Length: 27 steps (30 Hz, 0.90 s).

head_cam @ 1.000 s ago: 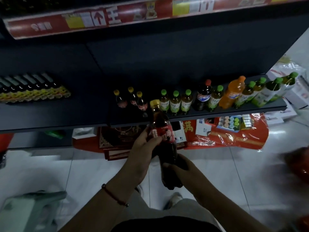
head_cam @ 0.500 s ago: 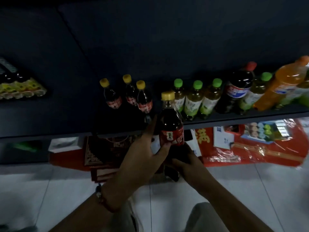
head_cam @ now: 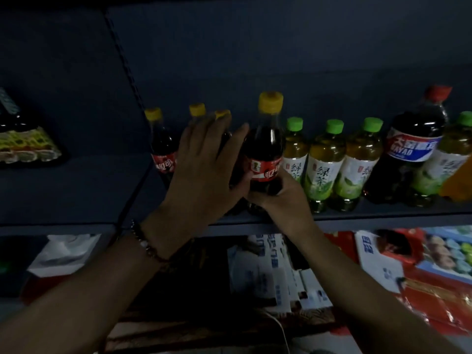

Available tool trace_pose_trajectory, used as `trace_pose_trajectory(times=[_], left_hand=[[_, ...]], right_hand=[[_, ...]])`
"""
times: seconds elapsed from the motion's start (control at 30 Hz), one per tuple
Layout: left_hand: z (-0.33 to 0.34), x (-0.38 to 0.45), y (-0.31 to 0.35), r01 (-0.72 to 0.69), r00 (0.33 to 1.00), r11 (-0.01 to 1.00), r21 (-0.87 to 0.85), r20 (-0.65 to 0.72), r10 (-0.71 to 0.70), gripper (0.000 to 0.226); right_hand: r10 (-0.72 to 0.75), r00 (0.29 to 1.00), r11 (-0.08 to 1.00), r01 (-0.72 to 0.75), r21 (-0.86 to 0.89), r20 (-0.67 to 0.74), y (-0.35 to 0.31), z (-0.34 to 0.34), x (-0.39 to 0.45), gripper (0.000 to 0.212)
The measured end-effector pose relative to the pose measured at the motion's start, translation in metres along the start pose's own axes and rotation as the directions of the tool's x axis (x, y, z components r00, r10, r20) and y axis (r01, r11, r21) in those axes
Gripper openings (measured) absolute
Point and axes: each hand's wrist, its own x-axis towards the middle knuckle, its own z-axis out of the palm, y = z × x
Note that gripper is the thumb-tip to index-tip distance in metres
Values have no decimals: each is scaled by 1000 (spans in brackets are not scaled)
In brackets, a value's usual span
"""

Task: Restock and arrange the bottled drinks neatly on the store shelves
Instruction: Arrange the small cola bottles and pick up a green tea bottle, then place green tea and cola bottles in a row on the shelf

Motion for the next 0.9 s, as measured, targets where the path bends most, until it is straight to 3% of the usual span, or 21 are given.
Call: trace_pose_trajectory(times=[0.3,0.67,0.9], left_hand=[[36,6,-5,-4,1000,993,114,6,3,75],[52,3,6,34,999,994,103,10,-35,74],[53,-1,12,16,999,994,112,26,-19,76]], right_hand=[[-24,994,994,14,-104,-103,42,13,17,45],[-30,981,988,0,-155,-193,60,25,14,63],[-43,994,981,22,-194,-101,70,21,23,71]])
